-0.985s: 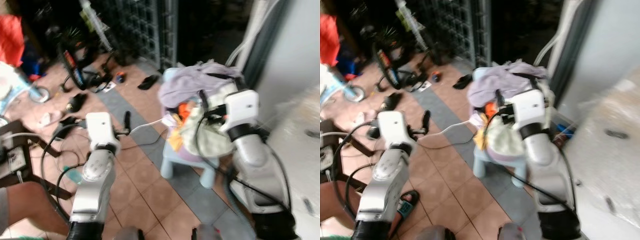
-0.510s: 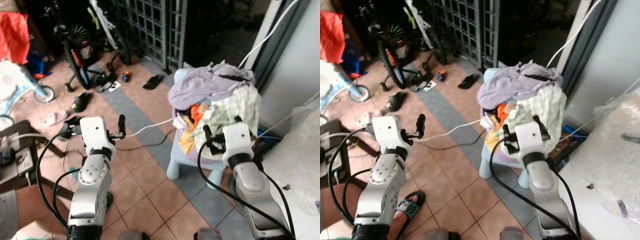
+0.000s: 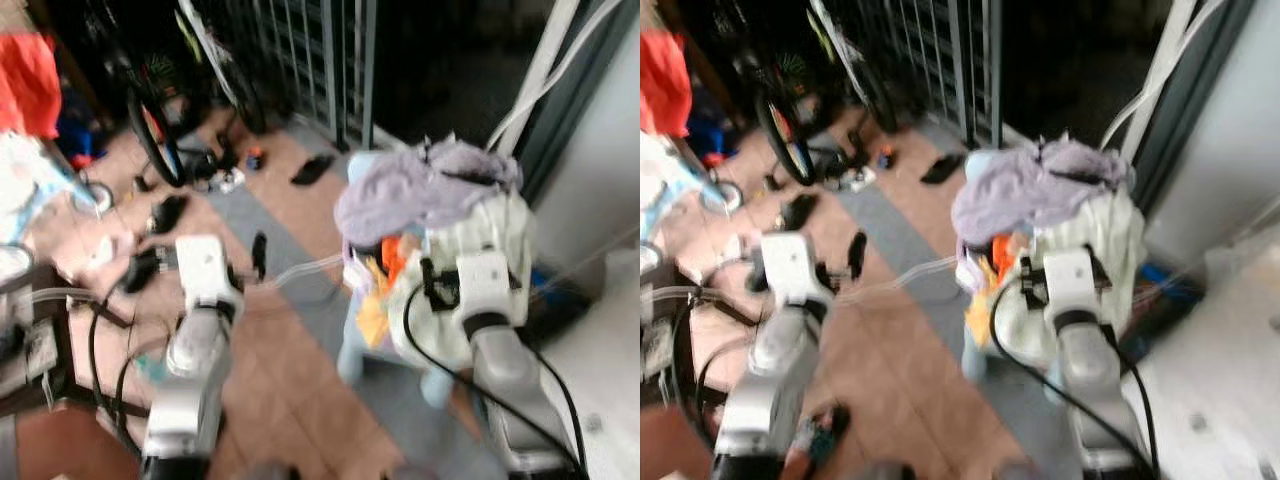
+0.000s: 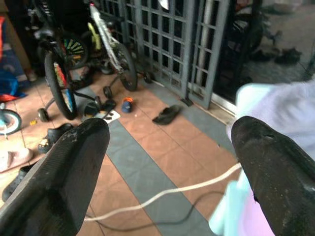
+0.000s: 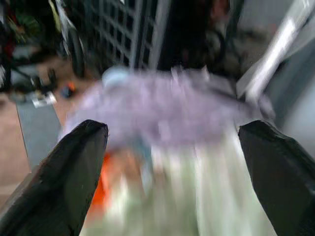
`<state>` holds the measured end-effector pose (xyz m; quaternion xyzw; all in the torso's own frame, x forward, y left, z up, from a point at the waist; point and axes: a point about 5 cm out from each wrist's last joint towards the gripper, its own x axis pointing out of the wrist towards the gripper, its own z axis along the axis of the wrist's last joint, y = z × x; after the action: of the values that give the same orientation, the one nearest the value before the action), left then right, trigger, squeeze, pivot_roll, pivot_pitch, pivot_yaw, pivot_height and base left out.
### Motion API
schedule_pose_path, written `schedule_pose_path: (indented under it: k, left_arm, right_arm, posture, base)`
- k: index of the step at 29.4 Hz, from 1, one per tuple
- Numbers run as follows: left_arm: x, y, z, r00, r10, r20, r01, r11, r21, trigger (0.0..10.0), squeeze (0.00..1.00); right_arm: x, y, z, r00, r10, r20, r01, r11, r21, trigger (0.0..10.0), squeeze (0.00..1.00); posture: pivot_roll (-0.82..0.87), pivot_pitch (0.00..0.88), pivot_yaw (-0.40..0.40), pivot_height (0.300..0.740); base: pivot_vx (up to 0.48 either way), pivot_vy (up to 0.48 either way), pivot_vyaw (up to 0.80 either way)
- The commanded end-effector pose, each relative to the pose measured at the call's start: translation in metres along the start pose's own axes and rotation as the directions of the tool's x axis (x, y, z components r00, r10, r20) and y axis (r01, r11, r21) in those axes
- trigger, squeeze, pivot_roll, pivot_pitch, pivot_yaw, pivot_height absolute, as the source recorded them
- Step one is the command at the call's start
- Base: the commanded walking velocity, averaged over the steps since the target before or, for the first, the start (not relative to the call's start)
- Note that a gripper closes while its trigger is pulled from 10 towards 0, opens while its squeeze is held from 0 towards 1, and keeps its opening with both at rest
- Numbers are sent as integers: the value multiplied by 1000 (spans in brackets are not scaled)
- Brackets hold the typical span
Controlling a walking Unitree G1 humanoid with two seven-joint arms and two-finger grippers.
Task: Clothes washing
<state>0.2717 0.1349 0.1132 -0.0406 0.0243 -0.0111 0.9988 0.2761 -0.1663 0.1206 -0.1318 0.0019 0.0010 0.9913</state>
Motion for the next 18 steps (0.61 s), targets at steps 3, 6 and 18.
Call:
schedule_pose_path:
  k: [3,6,18]
  left_arm:
    - [0,10,0,999,36,-3,-36,999,25,10000,0]
    - [0,11,1,999,42,-7,-41,999,33,10000,0]
    - [-4,8,-3,999,35,-26,-34,999,32,10000,0]
  right_arm:
    - [5,11,0,990,140,-34,-140,990,8,10000,0]
    - [9,7,3,989,144,-27,-146,988,-59,10000,0]
    - [54,-19,3,993,-8,-121,-25,963,-269,10000,0]
  posture:
    - [-32,115,93,740]
    - [-28,121,94,740]
    - [-17,114,80,740]
  base:
    - [431,0,0]
    - [386,0,0]
    - [0,0,0]
